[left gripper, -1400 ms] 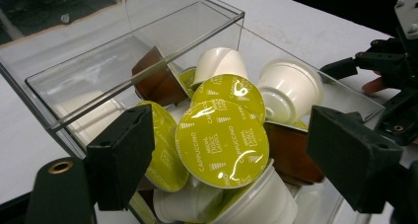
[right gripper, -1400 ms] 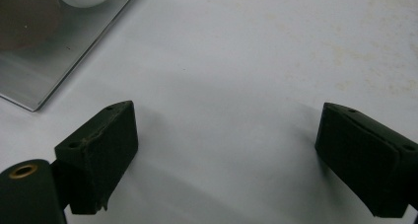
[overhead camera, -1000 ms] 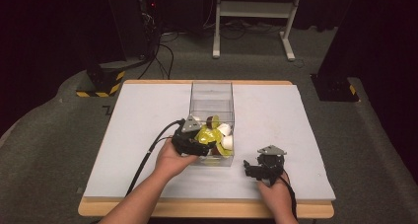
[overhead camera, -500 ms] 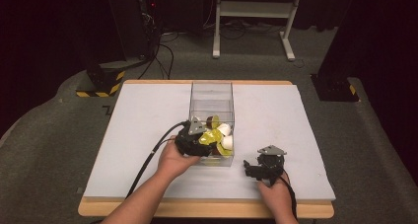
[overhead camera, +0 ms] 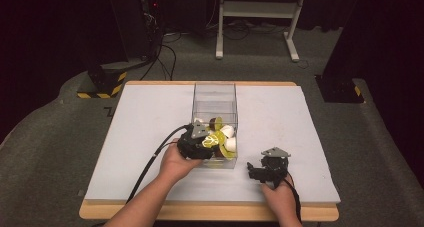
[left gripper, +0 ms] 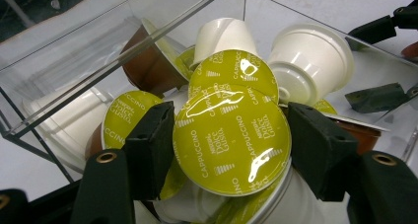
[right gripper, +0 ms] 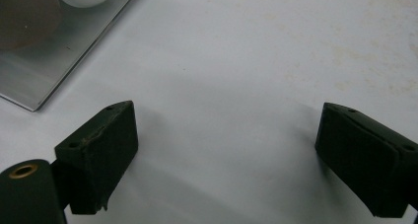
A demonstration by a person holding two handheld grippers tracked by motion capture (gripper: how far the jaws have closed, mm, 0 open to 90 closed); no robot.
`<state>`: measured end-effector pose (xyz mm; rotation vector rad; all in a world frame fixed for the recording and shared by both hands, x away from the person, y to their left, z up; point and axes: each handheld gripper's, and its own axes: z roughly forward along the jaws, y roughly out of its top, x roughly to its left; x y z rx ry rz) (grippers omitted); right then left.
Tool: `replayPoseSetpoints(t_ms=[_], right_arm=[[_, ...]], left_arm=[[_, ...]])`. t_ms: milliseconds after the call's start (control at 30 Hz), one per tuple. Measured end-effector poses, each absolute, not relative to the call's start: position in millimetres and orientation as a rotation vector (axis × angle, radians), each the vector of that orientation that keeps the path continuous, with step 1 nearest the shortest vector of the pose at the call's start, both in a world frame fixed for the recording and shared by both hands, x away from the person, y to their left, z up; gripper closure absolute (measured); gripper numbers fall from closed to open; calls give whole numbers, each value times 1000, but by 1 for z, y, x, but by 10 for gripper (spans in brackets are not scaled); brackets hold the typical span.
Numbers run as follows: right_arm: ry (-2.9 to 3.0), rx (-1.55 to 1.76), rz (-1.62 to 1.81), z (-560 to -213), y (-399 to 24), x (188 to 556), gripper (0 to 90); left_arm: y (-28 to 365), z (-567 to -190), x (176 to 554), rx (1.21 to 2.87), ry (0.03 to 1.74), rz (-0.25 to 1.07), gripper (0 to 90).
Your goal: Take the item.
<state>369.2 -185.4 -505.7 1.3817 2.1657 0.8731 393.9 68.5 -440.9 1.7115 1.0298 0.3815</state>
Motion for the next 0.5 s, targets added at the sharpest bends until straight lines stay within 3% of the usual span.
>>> replayPoseSetpoints(t_ms=[500], right_arm=[[2166,1382,873,-506,-185,369,90]], left_arm=[[75,-435,390,1646,1026,360,377]])
